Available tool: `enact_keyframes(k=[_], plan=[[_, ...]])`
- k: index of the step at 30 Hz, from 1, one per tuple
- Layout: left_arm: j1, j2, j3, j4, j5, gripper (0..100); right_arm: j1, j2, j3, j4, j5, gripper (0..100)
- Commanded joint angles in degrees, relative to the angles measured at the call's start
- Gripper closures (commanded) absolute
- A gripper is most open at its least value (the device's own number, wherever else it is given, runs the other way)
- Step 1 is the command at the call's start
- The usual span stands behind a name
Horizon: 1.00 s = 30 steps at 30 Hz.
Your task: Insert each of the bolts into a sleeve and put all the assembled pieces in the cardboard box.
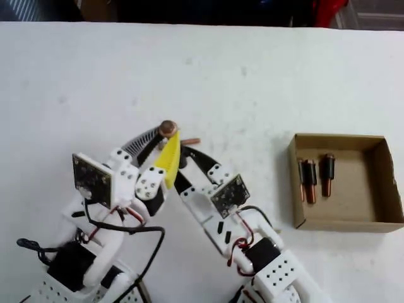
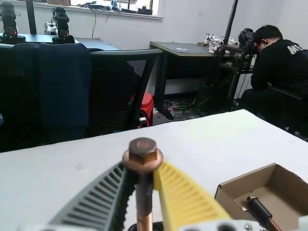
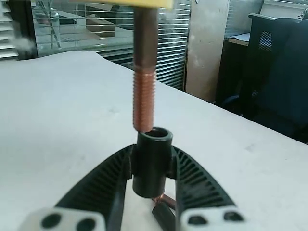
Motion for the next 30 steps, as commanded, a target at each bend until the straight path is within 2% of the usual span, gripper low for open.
enact_keyframes(k=[1, 10, 16, 22, 30], plan=[[0.4, -0.7, -0.4, -5.1, 0.4, 98, -0.3, -0.3, -0.8, -1.5, 0.7, 97.9], [0.4, -0.6, 0.3, -5.6, 0.3, 98, -0.3, -0.3, -0.8, -1.4, 0.7, 97.9], [-0.9, -0.7, 4.6, -11.3, -2.5, 98, -0.3, -0.3, -0.8, -1.4, 0.7, 97.9], [-0.9, -0.7, 4.7, -11.0, -2.5, 98, -0.3, -0.3, -0.8, -1.5, 0.7, 97.9], [-0.7, -0.8, 4.8, -6.5, -1.6, 98, -0.3, -0.3, -0.8, -1.5, 0.7, 97.9]])
